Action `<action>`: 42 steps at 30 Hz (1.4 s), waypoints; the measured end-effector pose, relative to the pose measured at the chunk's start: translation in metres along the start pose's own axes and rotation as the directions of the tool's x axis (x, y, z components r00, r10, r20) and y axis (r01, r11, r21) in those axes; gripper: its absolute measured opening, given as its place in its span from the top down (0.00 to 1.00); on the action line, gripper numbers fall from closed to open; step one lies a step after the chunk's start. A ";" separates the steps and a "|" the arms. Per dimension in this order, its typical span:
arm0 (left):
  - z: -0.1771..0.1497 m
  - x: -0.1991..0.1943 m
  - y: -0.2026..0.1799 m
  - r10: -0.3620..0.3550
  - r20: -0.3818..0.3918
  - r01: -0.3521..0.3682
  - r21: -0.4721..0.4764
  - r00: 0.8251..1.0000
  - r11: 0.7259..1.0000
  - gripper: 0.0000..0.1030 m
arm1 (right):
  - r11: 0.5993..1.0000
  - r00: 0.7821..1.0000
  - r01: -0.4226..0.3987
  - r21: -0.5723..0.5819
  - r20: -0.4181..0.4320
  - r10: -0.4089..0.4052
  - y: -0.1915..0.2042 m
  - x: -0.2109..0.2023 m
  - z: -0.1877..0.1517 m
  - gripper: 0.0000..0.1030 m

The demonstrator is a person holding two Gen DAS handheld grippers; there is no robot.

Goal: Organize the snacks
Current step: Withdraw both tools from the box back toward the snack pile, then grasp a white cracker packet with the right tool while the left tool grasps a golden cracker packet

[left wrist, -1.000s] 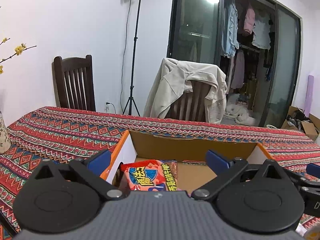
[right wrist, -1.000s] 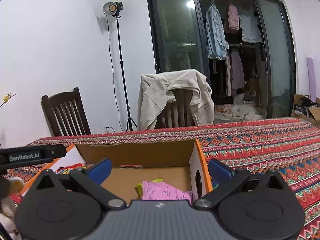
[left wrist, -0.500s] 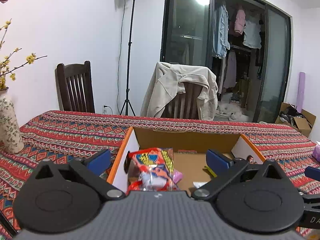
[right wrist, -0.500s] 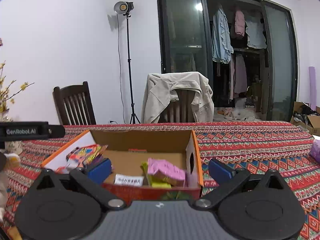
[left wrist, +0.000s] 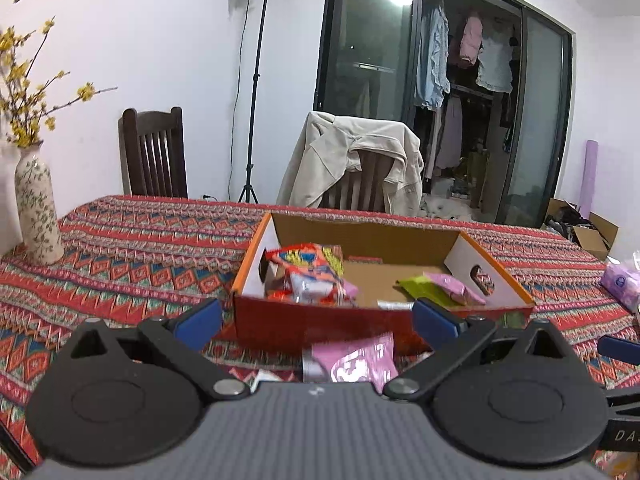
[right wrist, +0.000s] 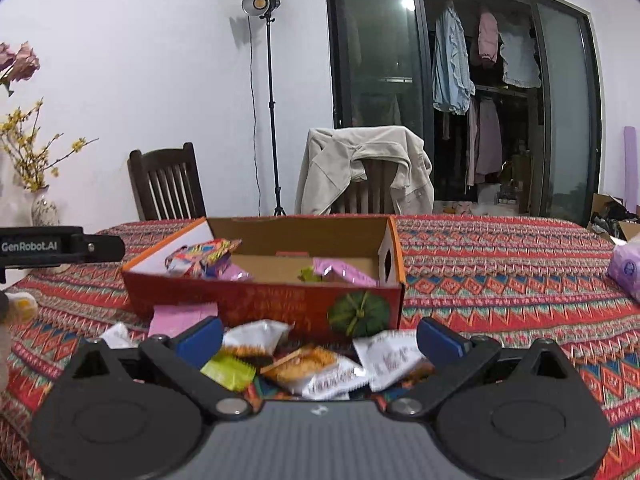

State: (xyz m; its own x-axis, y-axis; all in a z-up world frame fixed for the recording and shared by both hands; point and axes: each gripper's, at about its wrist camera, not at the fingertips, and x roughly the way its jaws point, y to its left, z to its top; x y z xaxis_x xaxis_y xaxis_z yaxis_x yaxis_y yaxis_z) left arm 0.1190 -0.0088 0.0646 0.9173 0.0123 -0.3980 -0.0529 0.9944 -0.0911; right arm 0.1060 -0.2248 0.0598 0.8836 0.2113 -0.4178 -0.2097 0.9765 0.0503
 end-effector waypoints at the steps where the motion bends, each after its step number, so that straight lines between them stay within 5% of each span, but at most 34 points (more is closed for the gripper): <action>1: -0.004 -0.002 0.001 -0.001 -0.002 0.001 0.000 1.000 1.000 0.00 | 1.000 1.000 -0.001 0.000 -0.004 0.001 0.000 -0.002 -0.003 0.00; 15: -0.044 -0.003 0.026 0.011 0.024 -0.010 -0.023 1.000 1.000 0.00 | 1.000 0.999 -0.019 0.024 -0.039 0.020 -0.002 -0.007 -0.032 0.00; 36: -0.050 0.002 0.042 0.017 0.025 -0.015 -0.082 1.000 0.996 0.00 | 0.998 0.993 0.025 -0.053 -0.117 -0.031 -0.004 0.012 -0.033 0.00; 42: -0.051 0.004 0.043 0.015 0.008 -0.015 -0.091 1.000 0.996 0.00 | 0.997 0.988 -0.019 -0.073 -0.156 0.008 0.007 0.020 -0.032 0.00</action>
State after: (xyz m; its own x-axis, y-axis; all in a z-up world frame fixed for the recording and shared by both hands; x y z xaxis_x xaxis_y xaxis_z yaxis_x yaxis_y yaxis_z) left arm 0.1003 0.0290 0.0120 0.9196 0.0284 -0.3918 -0.1020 0.9805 -0.1681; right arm 0.1087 -0.2150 0.0225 0.8060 0.2095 -0.5536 -0.2565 0.9665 -0.0076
